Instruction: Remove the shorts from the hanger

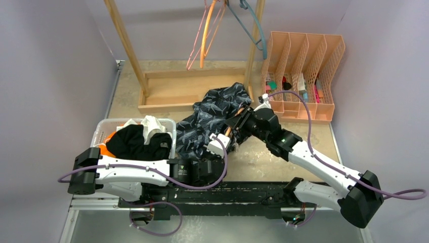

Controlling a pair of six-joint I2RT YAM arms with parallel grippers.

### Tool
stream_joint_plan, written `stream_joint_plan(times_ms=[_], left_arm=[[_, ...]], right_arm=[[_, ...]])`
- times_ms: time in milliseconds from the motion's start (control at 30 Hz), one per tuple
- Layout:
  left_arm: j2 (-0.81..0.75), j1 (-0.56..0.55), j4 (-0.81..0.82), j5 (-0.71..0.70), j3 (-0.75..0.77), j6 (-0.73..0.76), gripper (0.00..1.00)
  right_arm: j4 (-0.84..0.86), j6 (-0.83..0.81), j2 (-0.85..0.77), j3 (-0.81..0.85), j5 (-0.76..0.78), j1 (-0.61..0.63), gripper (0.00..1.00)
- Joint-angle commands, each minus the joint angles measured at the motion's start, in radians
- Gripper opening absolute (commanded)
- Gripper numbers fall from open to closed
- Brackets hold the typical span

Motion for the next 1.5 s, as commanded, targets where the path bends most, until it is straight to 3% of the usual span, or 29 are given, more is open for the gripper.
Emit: stream_joint_plan(times_ms=[0, 100, 200, 333, 467, 533, 633, 900, 1000, 1100, 1300, 1467], left_arm=[[-0.029, -0.001, 0.088, -0.050, 0.026, 0.024, 0.00], [-0.028, -0.001, 0.073, -0.048, 0.030, 0.015, 0.00], [-0.030, -0.001, 0.030, -0.078, 0.036, -0.038, 0.03], [-0.050, -0.001, 0.002, -0.079, 0.051, -0.067, 0.30], [-0.112, 0.000, -0.024, -0.074, 0.065, -0.093, 0.50], [-0.157, 0.002, -0.039, -0.070, 0.068, -0.097, 0.59], [-0.206, 0.014, -0.045, -0.014, 0.074, -0.080, 0.64], [-0.170, 0.136, -0.061, 0.218, 0.053, -0.123, 0.66], [-0.141, 0.237, -0.067, 0.233, 0.008, -0.313, 0.69], [-0.141, 0.339, 0.060, 0.416, -0.099, -0.443, 0.69], [-0.142, 0.352, 0.308, 0.495, -0.255, -0.621, 0.69], [-0.103, 0.356, 0.288, 0.510, -0.249, -0.621, 0.69]], right_arm=[[0.030, -0.009, 0.015, 0.020, -0.023, 0.001, 0.37], [0.011, -0.013, 0.012, 0.026, -0.021, 0.001, 0.31], [0.008, -0.003, -0.014, 0.008, -0.002, 0.001, 0.11], [0.001, 0.003, -0.037, -0.010, 0.030, 0.001, 0.07], [-0.020, 0.003, -0.034, -0.010, 0.049, 0.002, 0.04], [-0.026, 0.003, -0.027, -0.008, 0.051, 0.002, 0.04], [-0.029, 0.004, -0.015, -0.009, 0.057, 0.002, 0.04], [-0.033, -0.012, 0.021, 0.022, 0.050, 0.001, 0.04], [-0.044, -0.019, 0.028, 0.038, 0.051, 0.002, 0.04], [-0.049, -0.024, 0.029, 0.040, 0.059, 0.002, 0.04], [-0.056, -0.019, 0.027, 0.039, 0.064, 0.001, 0.04], [-0.045, -0.005, 0.030, 0.026, 0.059, 0.001, 0.04]])
